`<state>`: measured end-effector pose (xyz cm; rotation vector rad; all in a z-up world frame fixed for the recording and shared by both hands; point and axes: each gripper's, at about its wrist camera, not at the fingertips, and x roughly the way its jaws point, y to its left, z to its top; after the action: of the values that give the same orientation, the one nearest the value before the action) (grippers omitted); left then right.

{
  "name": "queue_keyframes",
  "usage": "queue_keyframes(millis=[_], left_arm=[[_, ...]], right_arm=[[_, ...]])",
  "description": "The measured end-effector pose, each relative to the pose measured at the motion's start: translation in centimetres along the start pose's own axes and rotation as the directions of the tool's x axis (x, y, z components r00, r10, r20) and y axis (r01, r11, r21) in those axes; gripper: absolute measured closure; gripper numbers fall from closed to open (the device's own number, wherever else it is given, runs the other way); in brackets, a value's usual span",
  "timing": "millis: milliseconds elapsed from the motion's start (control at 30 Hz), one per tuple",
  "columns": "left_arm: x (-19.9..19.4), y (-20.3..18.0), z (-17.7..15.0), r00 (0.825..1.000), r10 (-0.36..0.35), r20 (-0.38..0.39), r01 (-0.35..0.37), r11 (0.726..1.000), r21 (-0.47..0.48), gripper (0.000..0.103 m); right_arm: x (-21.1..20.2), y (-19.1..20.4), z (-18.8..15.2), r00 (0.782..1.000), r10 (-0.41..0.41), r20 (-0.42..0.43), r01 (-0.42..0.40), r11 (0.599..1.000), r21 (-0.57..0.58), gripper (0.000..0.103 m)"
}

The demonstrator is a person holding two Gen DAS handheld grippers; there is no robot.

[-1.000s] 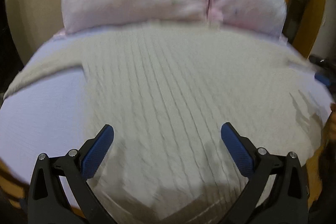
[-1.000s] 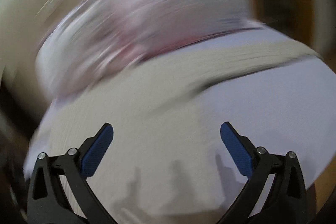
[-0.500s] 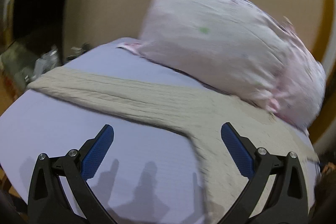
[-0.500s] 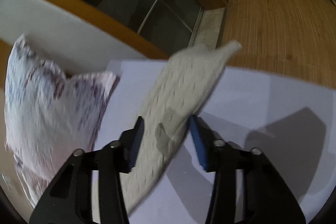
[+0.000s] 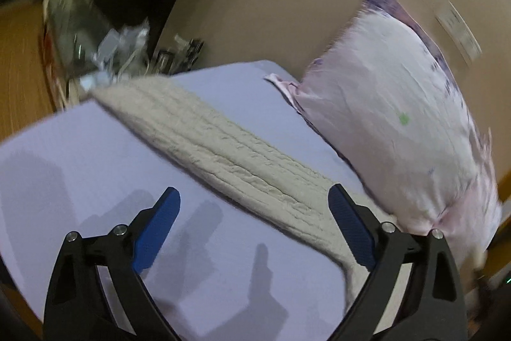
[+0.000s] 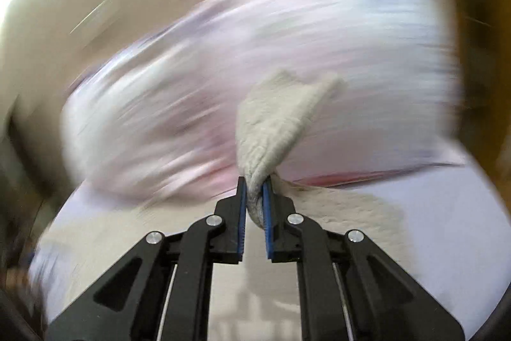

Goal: Fold small clothes

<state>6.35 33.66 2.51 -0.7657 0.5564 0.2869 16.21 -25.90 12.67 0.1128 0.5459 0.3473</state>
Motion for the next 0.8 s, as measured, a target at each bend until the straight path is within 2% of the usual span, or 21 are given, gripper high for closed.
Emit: queue_keyframes(millis=[33,67,100,167,200,267,333,467,567,600,633,667,700,767,800], left_arm=[[0.4,0.2,0.1,1.000,-0.002,-0.013,0.001,0.999,-0.032,0.008],[0.7,0.6,0.3,1.000,-0.005,-0.021,0.003,0.998,-0.061,0.008],[0.9,0.8,0.5,1.000,-0.008,-0.025,0.006,0.997,-0.078,0.008],[1.4,1.5,1.0,1.000,-0.003,-0.030,0.000,0.993,-0.115,0.009],[1.5,1.9,1.3,1.000,-0.001,-0.030,-0.003,0.991,-0.130,0.009],[2.1,2.8,1.8,0.999,-0.002,-0.036,-0.004,0.986,-0.167,0.011],[2.6,4.0,2.5,0.999,-0.018,-0.030,0.011,0.976,-0.219,0.017],[3.5,5.6,4.4,1.000,0.002,-0.007,-0.004,0.960,-0.280,0.031],[4.3,7.1,5.7,1.000,0.011,-0.008,-0.013,0.946,-0.323,0.047],[4.5,7.5,6.0,1.000,0.014,-0.012,-0.017,0.941,-0.338,0.060],[4.8,7.9,6.3,0.999,0.028,-0.024,-0.034,0.934,-0.356,0.080],[5.1,8.2,6.7,0.997,0.052,-0.048,-0.066,0.929,-0.365,0.089],[5.2,8.0,7.0,0.994,0.082,-0.066,-0.101,0.931,-0.351,0.094],[4.6,5.1,7.5,0.990,0.135,-0.045,-0.142,0.958,-0.250,0.095],[4.0,1.9,7.7,0.988,0.156,-0.010,-0.156,0.978,-0.136,0.096]], right_arm=[[2.8,3.0,-1.1,0.993,0.070,-0.094,-0.073,0.997,-0.035,0.090],[5.4,5.6,-2.4,0.972,0.133,-0.192,-0.144,0.988,-0.045,0.088],[7.4,7.5,-3.5,0.945,0.172,-0.278,-0.191,0.981,-0.040,0.082],[8.6,9.1,-4.9,0.916,0.217,-0.337,-0.235,0.972,-0.014,0.069],[8.4,9.1,-5.0,0.916,0.235,-0.325,-0.247,0.969,0.003,0.063],[7.1,7.4,-4.3,0.942,0.220,-0.252,-0.218,0.975,0.036,0.039],[5.0,5.8,-4.3,0.957,0.209,-0.202,-0.196,0.977,0.080,0.032],[3.8,1.2,-3.9,0.967,0.191,-0.166,-0.159,0.969,0.188,0.029],[3.0,-0.9,-4.8,0.967,0.202,-0.158,-0.155,0.950,0.270,0.028],[2.6,-1.4,-5.1,0.968,0.202,-0.150,-0.154,0.947,0.283,0.028],[2.2,-2.0,-5.3,0.970,0.199,-0.142,-0.151,0.945,0.292,0.028],[1.7,-2.5,-5.4,0.972,0.193,-0.134,-0.146,0.944,0.297,0.028],[1.0,-3.2,-5.5,0.974,0.188,-0.124,-0.144,0.943,0.301,0.028],[0.0,-4.1,-5.5,0.978,0.179,-0.104,-0.139,0.941,0.308,0.026],[-0.3,-4.4,-5.5,0.980,0.174,-0.095,-0.137,0.941,0.310,0.025]])
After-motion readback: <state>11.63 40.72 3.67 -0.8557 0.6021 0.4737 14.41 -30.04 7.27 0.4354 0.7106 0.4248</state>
